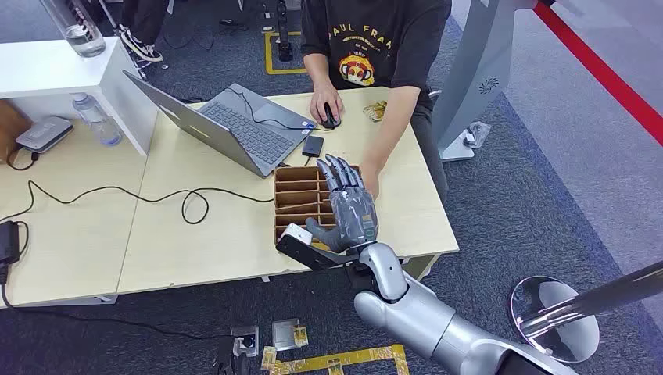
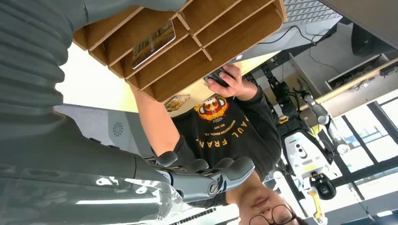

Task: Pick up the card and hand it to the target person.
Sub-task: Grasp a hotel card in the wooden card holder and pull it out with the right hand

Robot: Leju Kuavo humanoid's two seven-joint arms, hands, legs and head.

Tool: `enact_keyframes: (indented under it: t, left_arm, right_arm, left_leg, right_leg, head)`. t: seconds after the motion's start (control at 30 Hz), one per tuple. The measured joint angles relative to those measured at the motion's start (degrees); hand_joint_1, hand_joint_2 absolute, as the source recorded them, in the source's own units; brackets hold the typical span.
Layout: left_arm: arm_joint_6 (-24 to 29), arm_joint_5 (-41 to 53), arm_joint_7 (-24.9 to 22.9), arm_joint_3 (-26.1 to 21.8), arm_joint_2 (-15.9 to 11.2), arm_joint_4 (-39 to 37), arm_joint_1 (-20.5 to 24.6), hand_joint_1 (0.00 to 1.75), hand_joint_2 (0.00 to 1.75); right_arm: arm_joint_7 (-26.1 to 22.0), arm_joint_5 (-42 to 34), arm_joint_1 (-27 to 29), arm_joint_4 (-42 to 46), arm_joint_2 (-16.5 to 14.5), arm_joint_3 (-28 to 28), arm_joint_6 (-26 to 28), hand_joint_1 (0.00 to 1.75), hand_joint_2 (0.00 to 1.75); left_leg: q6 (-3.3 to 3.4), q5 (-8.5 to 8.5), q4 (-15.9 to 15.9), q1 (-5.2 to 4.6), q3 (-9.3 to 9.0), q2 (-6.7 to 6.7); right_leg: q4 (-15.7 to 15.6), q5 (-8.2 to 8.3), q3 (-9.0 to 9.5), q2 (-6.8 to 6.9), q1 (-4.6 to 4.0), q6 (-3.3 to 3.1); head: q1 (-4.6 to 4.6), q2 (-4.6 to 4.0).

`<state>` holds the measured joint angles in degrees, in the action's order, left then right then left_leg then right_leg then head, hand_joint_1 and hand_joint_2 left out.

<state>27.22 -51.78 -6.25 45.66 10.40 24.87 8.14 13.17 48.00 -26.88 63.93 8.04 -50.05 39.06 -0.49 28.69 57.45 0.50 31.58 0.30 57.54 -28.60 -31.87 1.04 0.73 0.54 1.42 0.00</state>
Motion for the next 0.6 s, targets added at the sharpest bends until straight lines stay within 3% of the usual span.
enact_keyframes:
  t: [0.37, 0.6]
  left_arm:
    - [-5.45, -1.50, -3.52, 0.13, -0.37, -0.28, 1.14, 0.00, 0.00]
    - [-5.10, -3.05, -2.03, 0.39, -0.44, -0.39, 1.82, 0.00, 0.00]
  right_arm:
    - [-0.62, -0.09, 0.01, -0.42, 0.12, -0.07, -0.01, 0.10, 1.75]
    - [-0.62, -0.08, 0.06, -0.57, 0.26, -0.07, -0.03, 0.11, 1.75]
  left_leg:
    - [0.00, 0.00, 0.00, 0.00, 0.00, 0.00]
    - [0.00, 0.00, 0.00, 0.00, 0.01, 0.00]
  right_leg:
    - [0.00, 0.00, 0.01, 0.00, 0.00, 0.00]
    - [0.00, 0.00, 0.00, 0.00, 0.00, 0.00]
  head:
    - [0.00, 0.00]
    - [0.00, 0.00]
